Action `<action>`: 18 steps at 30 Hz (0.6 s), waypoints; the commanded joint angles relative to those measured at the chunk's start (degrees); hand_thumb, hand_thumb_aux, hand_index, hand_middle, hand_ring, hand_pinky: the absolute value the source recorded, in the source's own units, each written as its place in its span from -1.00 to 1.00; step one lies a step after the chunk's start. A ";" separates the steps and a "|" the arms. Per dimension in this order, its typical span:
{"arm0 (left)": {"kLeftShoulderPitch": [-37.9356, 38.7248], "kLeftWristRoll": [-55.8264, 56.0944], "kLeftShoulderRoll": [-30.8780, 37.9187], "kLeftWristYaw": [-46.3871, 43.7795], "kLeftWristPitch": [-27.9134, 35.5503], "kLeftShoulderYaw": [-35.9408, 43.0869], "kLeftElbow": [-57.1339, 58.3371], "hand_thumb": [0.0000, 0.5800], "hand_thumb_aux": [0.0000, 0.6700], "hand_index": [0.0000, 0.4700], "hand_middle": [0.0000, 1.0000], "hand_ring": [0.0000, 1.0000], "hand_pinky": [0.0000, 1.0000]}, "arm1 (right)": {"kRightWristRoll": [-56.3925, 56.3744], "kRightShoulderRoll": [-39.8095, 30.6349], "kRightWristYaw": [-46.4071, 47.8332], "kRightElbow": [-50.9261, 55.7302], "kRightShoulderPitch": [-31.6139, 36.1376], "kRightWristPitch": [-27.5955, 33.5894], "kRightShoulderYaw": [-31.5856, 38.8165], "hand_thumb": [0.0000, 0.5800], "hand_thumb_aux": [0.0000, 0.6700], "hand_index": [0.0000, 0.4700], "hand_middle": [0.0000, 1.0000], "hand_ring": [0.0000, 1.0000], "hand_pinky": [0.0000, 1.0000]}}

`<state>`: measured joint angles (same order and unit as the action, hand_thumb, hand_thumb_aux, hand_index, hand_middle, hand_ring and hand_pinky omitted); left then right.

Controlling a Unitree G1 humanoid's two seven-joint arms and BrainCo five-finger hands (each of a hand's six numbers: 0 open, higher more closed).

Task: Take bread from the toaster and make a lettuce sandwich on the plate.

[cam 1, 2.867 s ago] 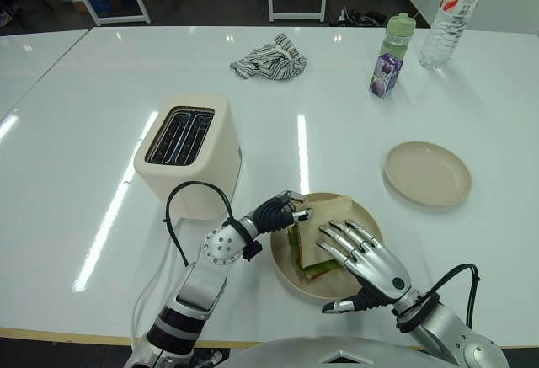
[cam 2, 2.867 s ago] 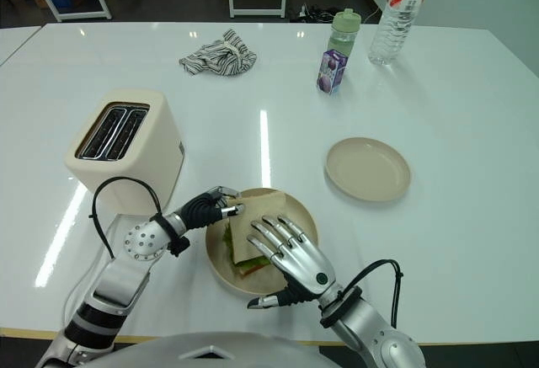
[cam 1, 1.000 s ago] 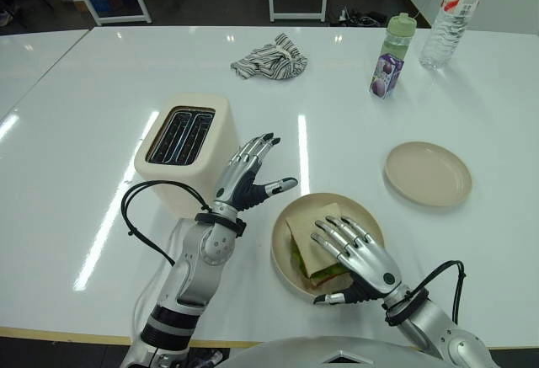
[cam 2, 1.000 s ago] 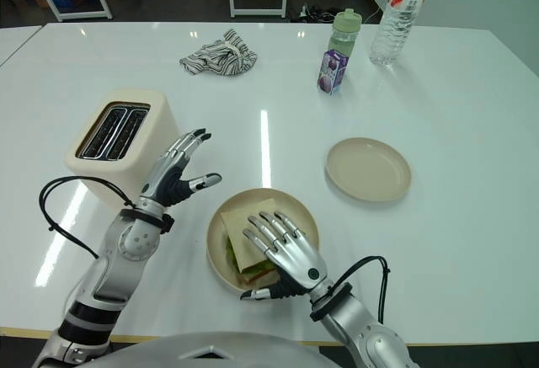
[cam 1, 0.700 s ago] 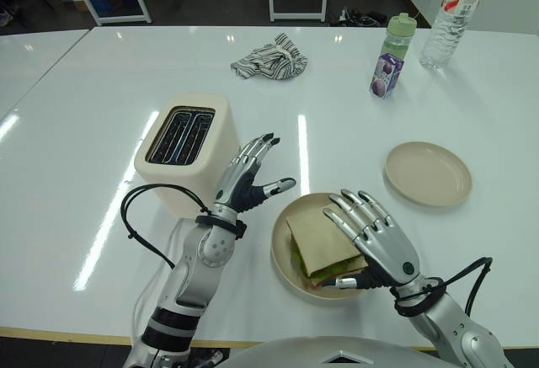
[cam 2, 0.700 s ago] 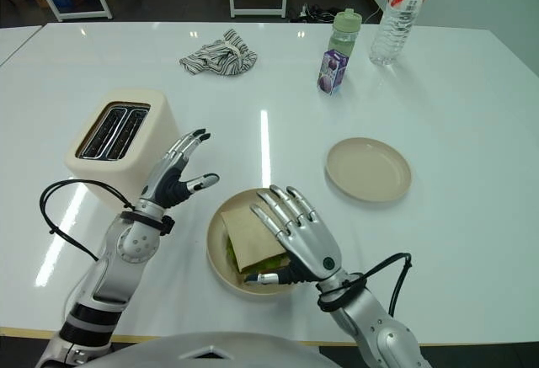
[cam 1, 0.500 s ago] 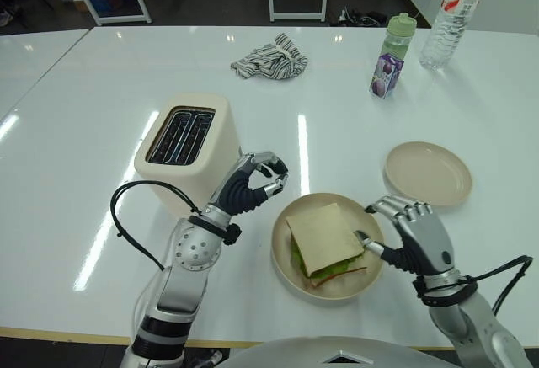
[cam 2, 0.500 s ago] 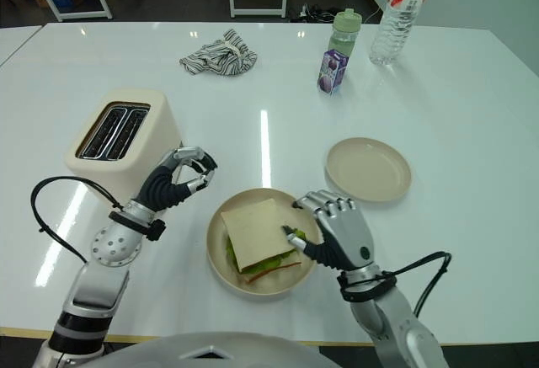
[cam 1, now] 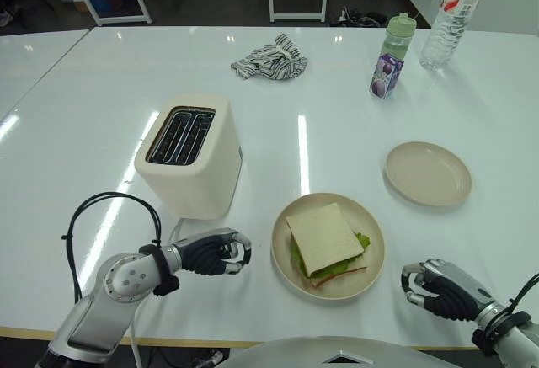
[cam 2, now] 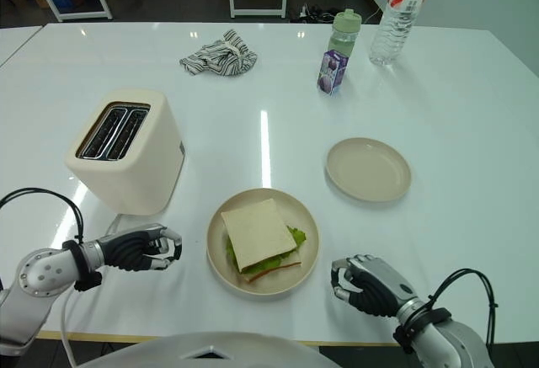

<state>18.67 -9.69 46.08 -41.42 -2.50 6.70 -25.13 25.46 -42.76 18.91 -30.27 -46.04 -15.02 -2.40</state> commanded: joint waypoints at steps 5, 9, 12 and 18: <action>-1.36 -8.01 -2.39 -0.17 2.94 8.68 3.73 1.00 1.00 1.00 1.00 1.00 1.00 | 6.88 2.22 3.94 1.02 2.54 0.74 8.25 1.00 1.00 1.00 1.00 1.00 1.00; -3.52 -9.67 -5.23 -0.53 2.97 13.27 6.69 1.00 1.00 1.00 1.00 1.00 1.00 | 9.30 3.83 5.09 2.58 5.52 0.91 12.46 1.00 1.00 1.00 1.00 1.00 1.00; -4.98 -10.78 -6.71 0.16 2.85 14.90 8.75 1.00 1.00 1.00 1.00 1.00 1.00 | 10.50 5.25 5.10 4.55 8.52 1.10 15.00 1.00 1.00 1.00 1.00 1.00 1.00; -12.55 -17.22 -12.94 9.12 2.19 17.12 19.55 1.00 1.00 1.00 1.00 1.00 1.00 | 12.05 8.88 3.38 10.65 17.53 0.93 18.76 1.00 1.00 1.00 1.00 1.00 1.00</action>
<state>7.19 -23.05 35.22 -34.89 -2.28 21.92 -12.80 36.46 -35.04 22.09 -23.19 -31.39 -15.05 14.86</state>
